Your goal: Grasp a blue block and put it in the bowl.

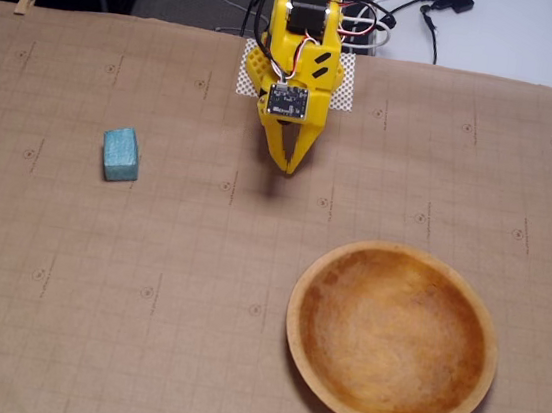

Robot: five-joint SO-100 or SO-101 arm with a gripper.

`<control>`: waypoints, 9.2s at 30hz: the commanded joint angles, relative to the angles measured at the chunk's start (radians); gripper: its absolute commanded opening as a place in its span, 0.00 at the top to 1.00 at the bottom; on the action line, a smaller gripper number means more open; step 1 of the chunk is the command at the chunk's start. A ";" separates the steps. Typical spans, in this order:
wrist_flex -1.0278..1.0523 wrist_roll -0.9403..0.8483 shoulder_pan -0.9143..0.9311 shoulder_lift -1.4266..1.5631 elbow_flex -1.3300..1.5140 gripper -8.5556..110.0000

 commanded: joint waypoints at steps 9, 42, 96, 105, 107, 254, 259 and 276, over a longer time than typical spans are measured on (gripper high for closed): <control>0.000 -0.006 -0.034 0.003 -0.021 0.95; -0.011 -0.003 -0.034 0.006 -0.172 0.95; -0.012 0.009 0.620 -0.715 -0.963 0.80; -0.012 0.012 0.635 -0.715 -0.948 0.66; -0.011 0.012 0.630 -0.721 -0.948 0.63; -0.508 0.137 0.624 -1.422 -0.874 0.57; -0.540 0.144 0.606 -1.499 -0.902 0.57; -0.540 0.179 0.676 -1.508 -0.891 0.57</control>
